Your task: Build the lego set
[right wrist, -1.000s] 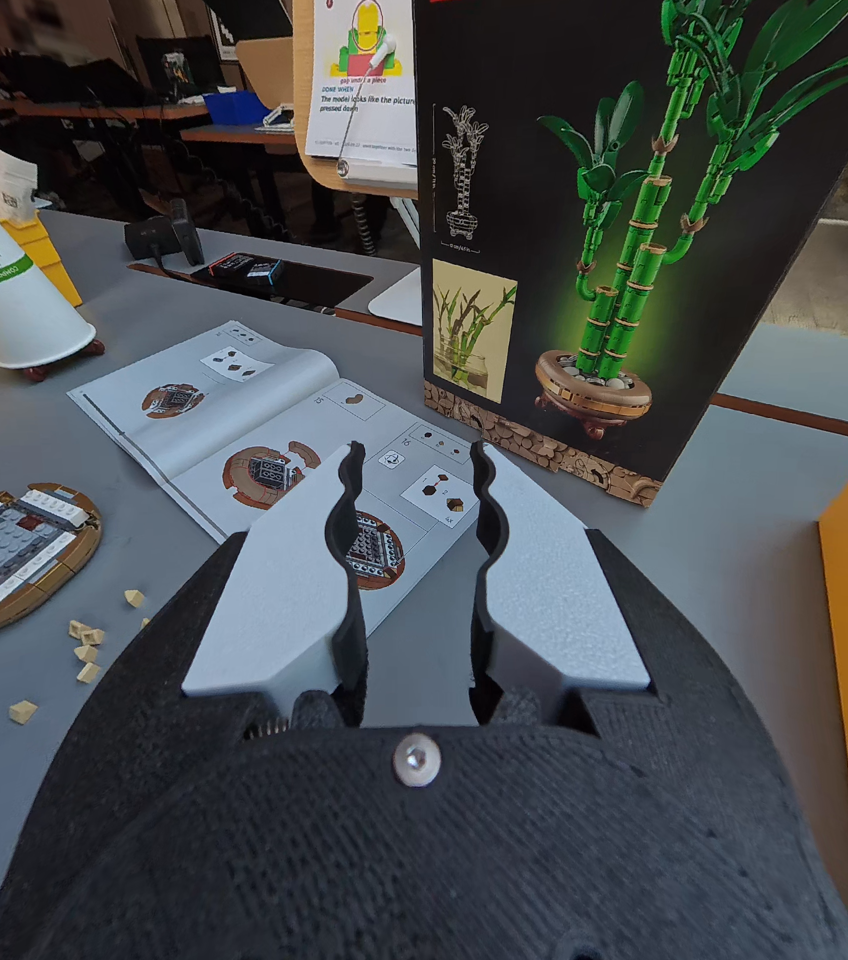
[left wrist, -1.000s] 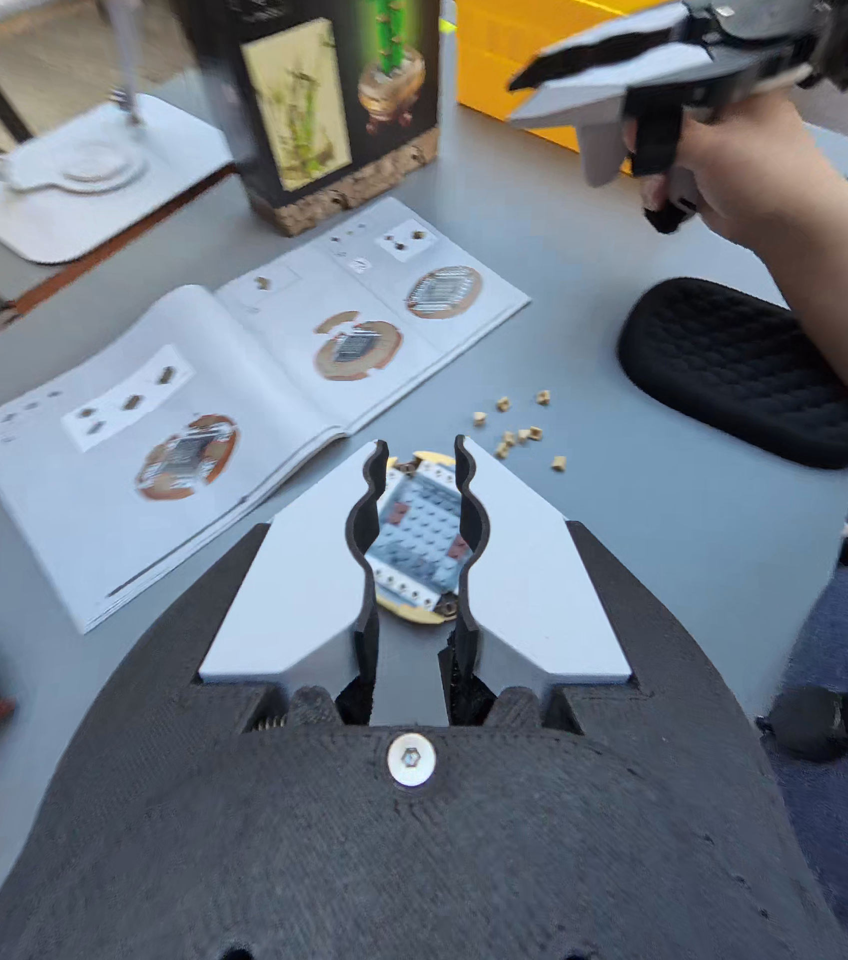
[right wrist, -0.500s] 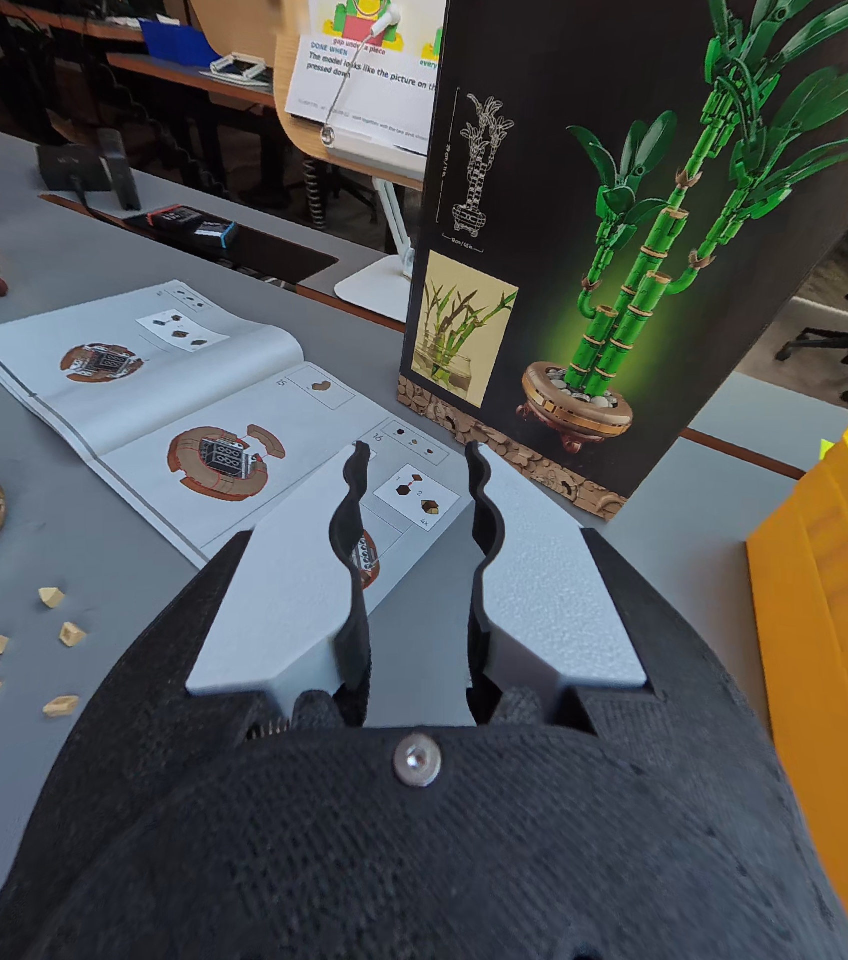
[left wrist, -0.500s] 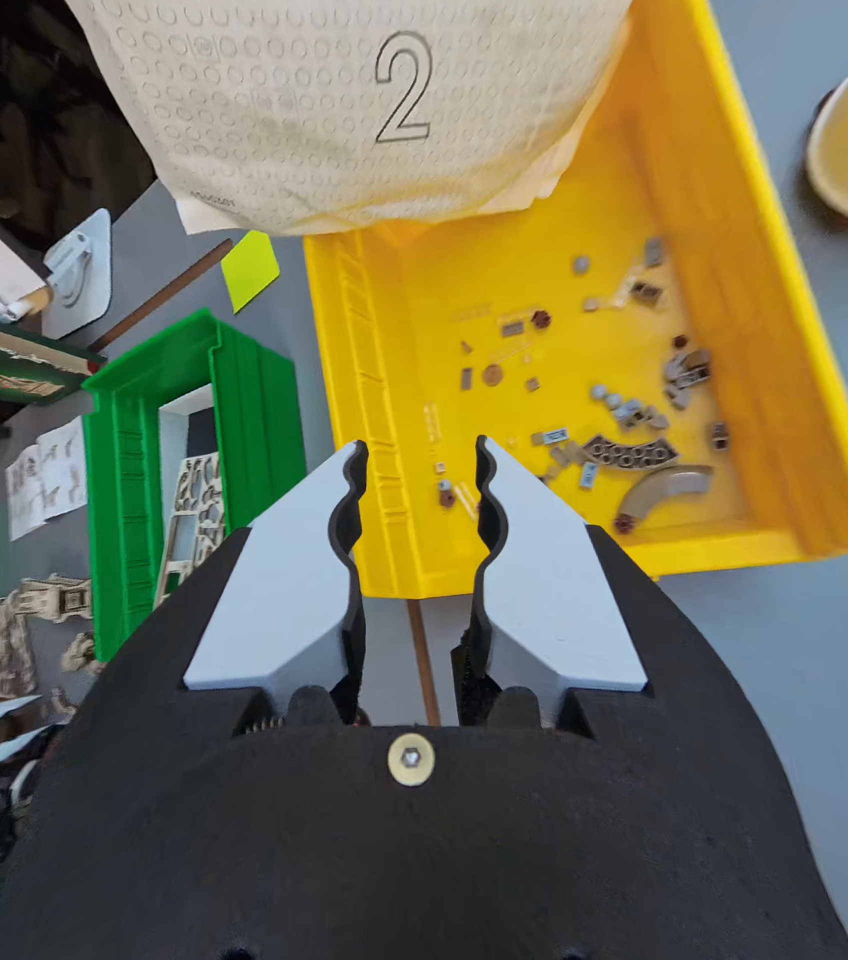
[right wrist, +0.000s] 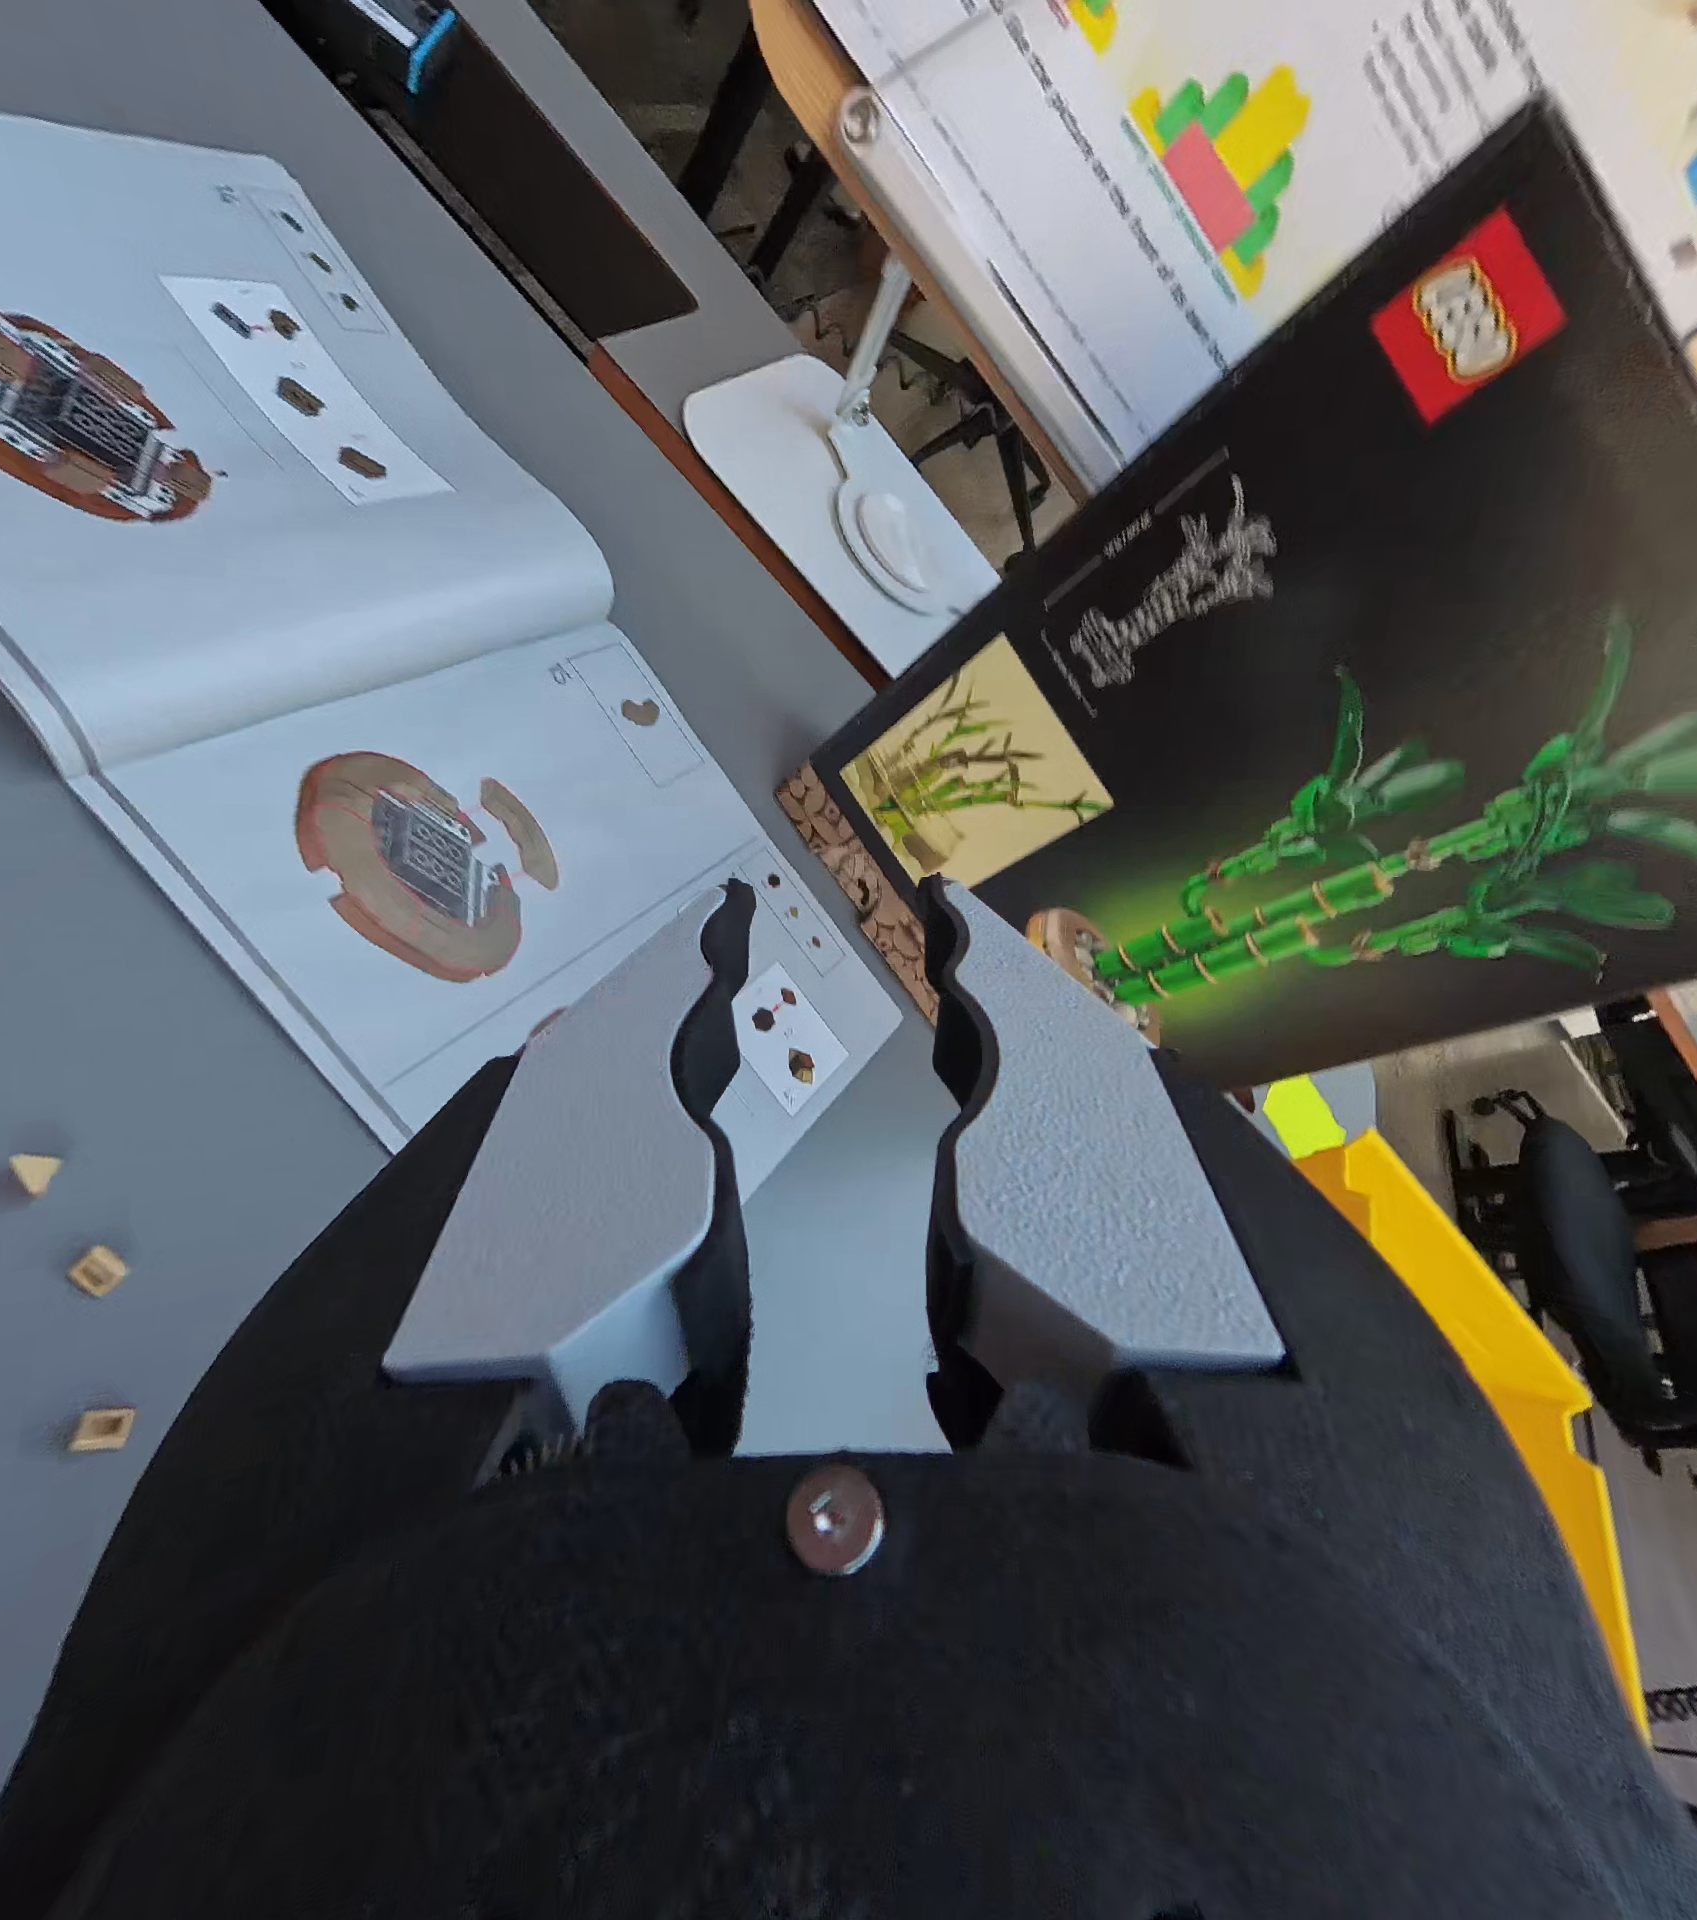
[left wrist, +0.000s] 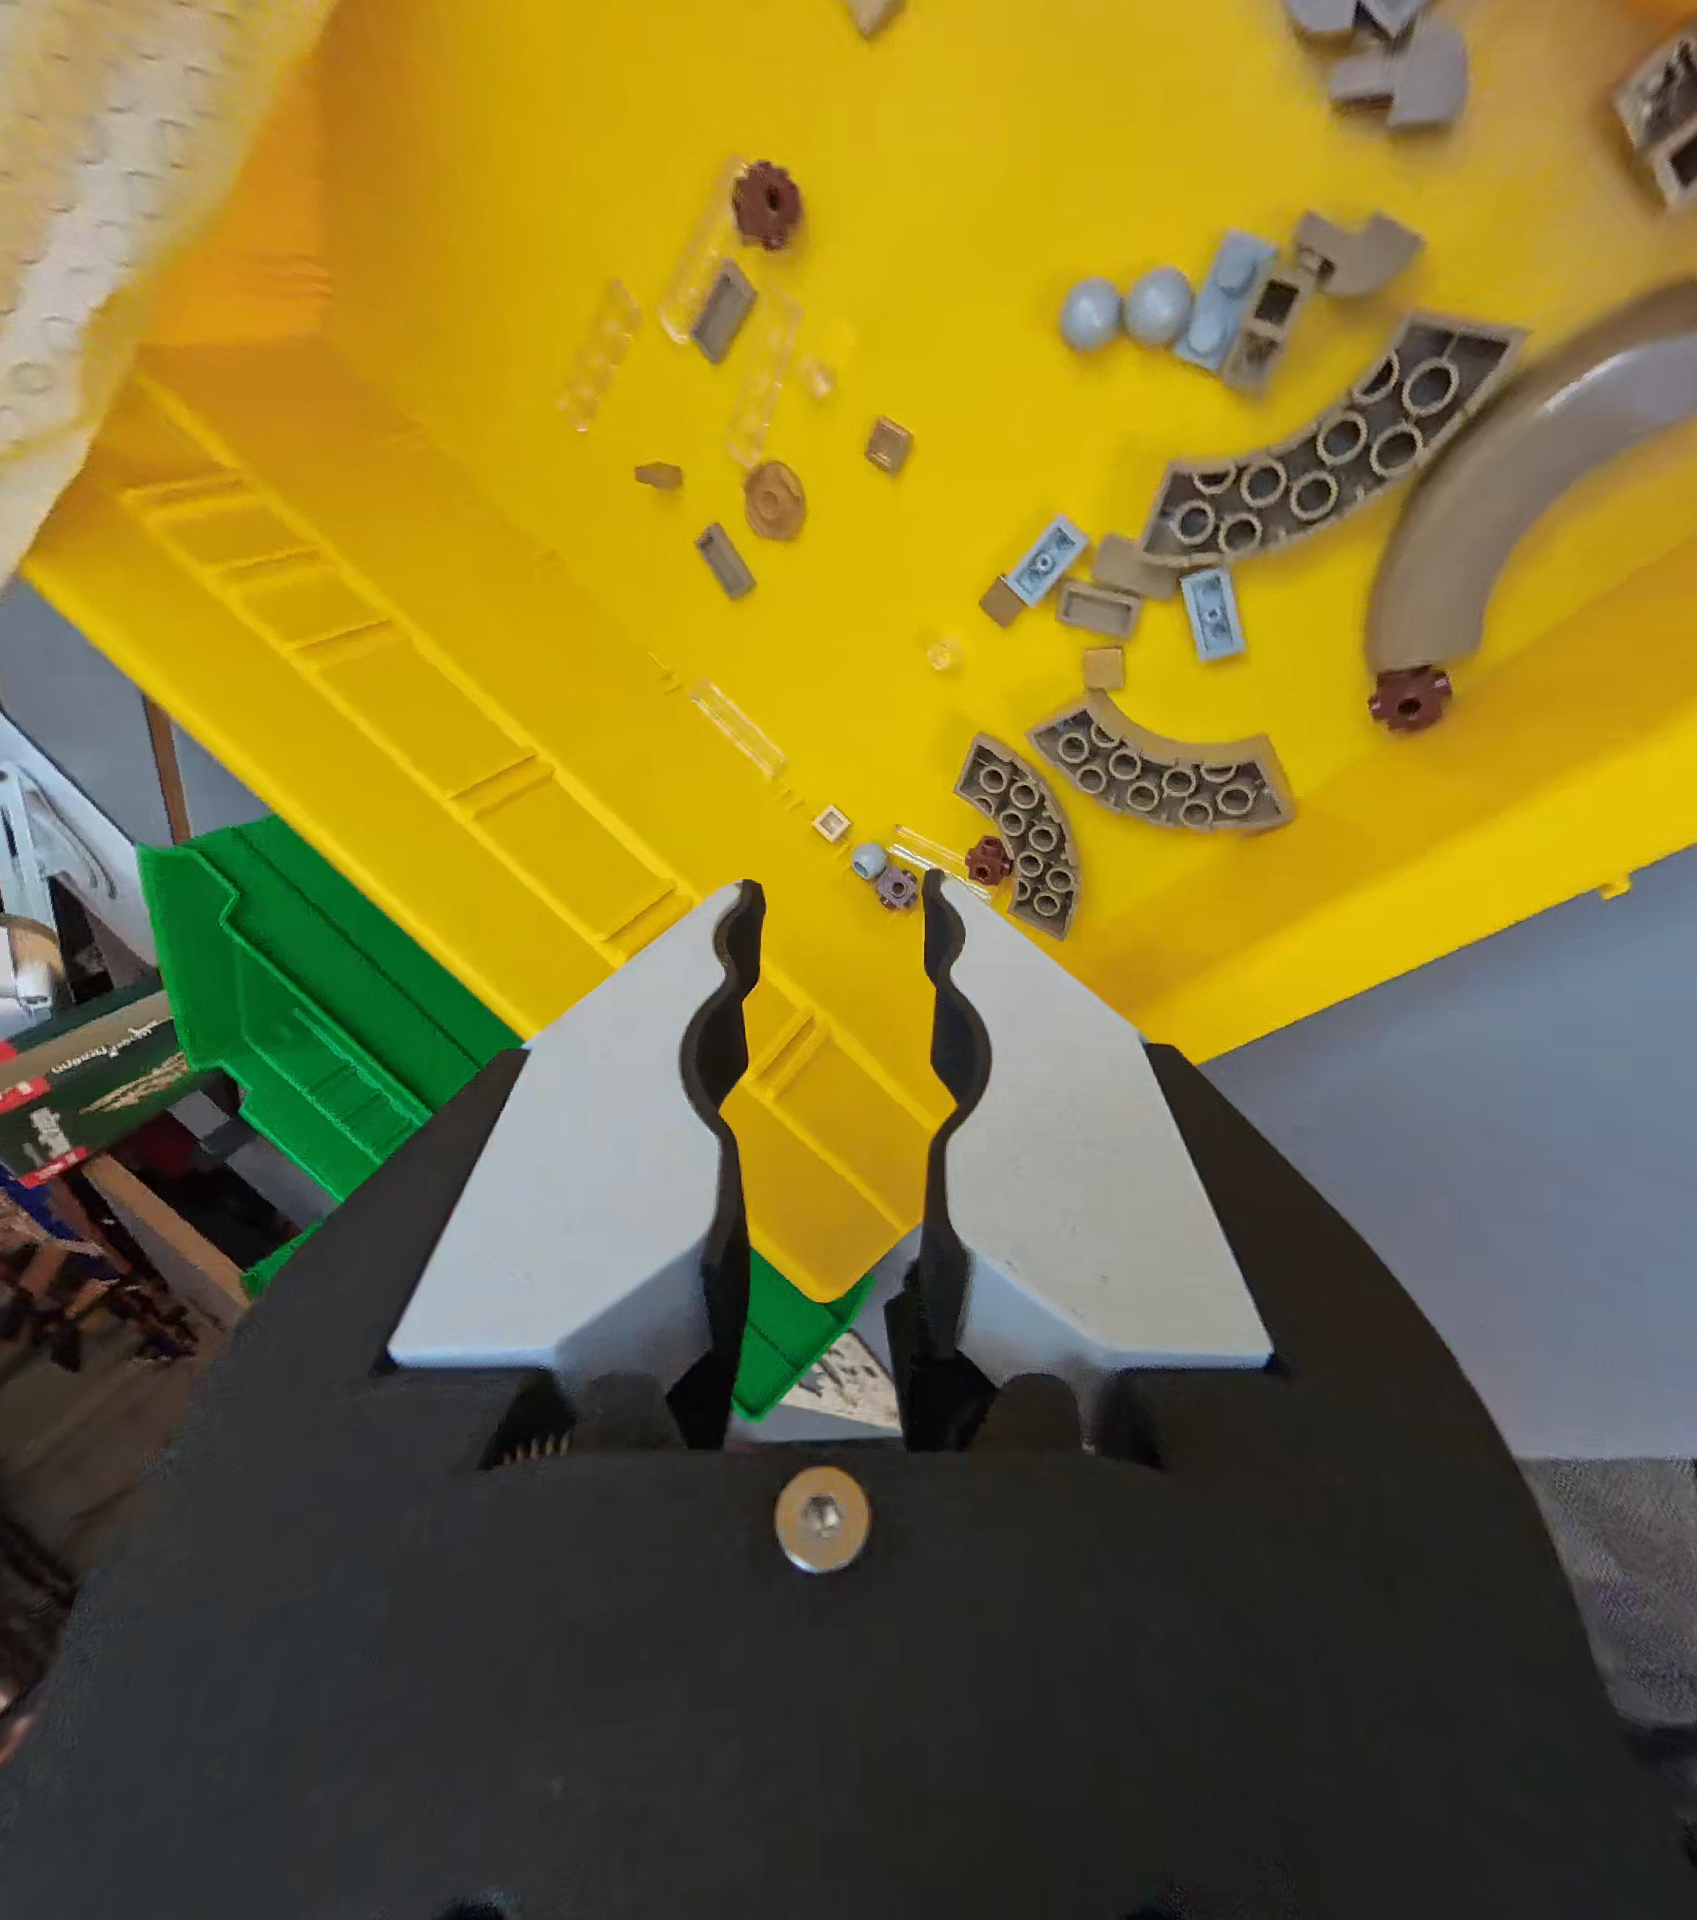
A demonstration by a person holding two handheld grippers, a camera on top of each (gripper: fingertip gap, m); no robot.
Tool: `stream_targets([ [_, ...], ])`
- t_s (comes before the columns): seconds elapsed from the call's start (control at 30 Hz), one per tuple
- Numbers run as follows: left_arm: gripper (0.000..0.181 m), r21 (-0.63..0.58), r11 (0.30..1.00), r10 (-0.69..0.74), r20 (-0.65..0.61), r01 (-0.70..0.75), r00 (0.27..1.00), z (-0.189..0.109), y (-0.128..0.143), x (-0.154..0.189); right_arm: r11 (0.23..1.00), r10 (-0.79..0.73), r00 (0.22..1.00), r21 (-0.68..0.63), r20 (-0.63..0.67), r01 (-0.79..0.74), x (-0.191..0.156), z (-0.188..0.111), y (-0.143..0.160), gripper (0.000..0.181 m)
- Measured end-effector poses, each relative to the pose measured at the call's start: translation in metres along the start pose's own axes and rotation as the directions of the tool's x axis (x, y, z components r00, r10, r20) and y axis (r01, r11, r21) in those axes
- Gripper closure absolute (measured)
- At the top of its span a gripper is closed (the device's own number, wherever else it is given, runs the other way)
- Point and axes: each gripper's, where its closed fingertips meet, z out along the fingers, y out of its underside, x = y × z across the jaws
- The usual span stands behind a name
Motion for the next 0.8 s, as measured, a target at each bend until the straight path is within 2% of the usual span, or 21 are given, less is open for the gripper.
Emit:
stream_targets([
  [0.13, 0.151, -0.169, 0.970, 0.177, -0.007, -0.175, 0.984, 0.015, 0.019, 0.005, 0.998, -0.025, 0.999, -0.054, 0.040, 0.027, -0.007, 0.001, -0.047, 0.150],
  [0.23, 0.153, -0.236, 0.943, 0.239, -0.017, -0.236, 0.971, 0.022, 0.027, 0.008, 0.997, -0.050, 0.999, -0.059, -0.006, 0.050, -0.004, 0.005, -0.067, 0.150],
  [0.43, 0.155, -0.244, 0.936, 0.248, -0.053, -0.253, 0.967, 0.029, 0.029, 0.020, 0.995, -0.024, 1.000, -0.095, -0.019, 0.022, -0.007, 0.013, -0.069, 0.146],
  [0.8, 0.155, -0.265, 0.928, 0.256, -0.049, -0.260, 0.965, 0.029, 0.029, 0.021, 0.997, -0.042, 0.999, -0.067, -0.011, 0.041, -0.011, 0.021, -0.081, 0.143],
])
